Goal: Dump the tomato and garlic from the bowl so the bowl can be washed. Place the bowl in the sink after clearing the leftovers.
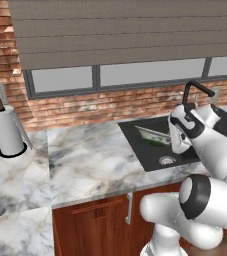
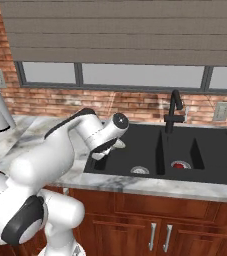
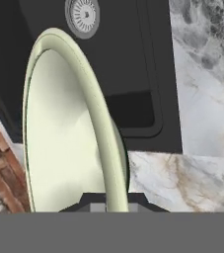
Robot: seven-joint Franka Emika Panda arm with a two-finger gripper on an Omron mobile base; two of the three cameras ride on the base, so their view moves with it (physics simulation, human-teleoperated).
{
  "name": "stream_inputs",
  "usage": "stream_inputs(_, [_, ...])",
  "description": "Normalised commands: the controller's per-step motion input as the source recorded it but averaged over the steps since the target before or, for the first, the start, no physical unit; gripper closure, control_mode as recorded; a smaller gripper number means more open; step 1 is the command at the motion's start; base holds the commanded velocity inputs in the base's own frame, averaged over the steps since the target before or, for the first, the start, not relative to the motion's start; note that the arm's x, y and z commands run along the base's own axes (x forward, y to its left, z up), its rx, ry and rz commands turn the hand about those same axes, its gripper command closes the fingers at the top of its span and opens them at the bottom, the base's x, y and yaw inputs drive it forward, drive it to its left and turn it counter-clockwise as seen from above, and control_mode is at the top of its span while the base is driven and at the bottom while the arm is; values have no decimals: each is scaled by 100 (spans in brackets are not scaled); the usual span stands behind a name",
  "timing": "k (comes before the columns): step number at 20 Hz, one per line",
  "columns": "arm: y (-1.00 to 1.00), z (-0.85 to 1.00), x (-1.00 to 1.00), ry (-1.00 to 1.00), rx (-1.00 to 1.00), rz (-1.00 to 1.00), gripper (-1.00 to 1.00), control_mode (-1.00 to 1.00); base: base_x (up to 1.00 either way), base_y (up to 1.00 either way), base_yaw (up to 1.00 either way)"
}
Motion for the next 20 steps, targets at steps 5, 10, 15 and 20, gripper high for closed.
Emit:
stream_inputs(5, [-38, 0, 28, 21, 1, -26, 100, -100, 0, 0, 0])
stream_inputs(10, [-4, -19, 1, 2, 0, -5, 100, -100, 0, 0, 0])
stream_inputs(15, [-12, -58, 22, 9, 0, -17, 100, -100, 0, 0, 0])
stream_inputs(20, [-21, -27, 30, 0, -1, -22, 100, -100, 0, 0, 0])
